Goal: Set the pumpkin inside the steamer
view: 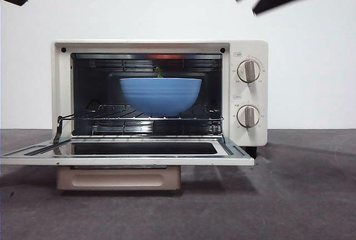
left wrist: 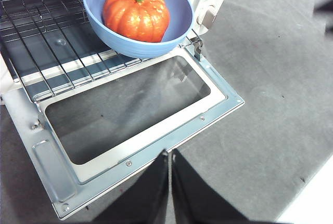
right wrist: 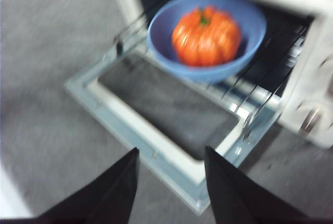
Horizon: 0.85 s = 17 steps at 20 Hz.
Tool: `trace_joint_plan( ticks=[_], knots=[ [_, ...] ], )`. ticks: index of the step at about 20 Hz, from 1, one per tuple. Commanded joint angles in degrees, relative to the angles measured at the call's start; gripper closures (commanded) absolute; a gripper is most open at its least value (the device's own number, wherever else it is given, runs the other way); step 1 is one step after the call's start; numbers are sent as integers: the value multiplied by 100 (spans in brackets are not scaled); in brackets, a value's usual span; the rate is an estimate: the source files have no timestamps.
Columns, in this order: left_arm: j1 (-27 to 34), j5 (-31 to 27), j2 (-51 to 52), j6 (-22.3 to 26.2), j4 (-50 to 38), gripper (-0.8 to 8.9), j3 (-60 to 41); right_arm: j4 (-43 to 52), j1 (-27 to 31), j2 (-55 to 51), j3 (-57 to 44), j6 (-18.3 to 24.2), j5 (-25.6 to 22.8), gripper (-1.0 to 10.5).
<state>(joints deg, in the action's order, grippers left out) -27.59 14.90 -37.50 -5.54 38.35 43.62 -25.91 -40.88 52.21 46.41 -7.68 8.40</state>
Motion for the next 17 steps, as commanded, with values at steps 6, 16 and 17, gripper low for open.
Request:
trace_joint_plan(
  ticks=[6, 16, 17],
  knots=[
    [-17, -4, -31, -20, -68, 798, 35, 181, -55, 2, -125, 186, 63, 747],
    [678, -387, -63, -785, -804, 801, -114, 271, -55, 7, -122, 170, 98, 747],
    [925, -369, -146, -778, -835, 801, -136, 271, -55, 7, -125, 170, 133, 747]
  ],
)
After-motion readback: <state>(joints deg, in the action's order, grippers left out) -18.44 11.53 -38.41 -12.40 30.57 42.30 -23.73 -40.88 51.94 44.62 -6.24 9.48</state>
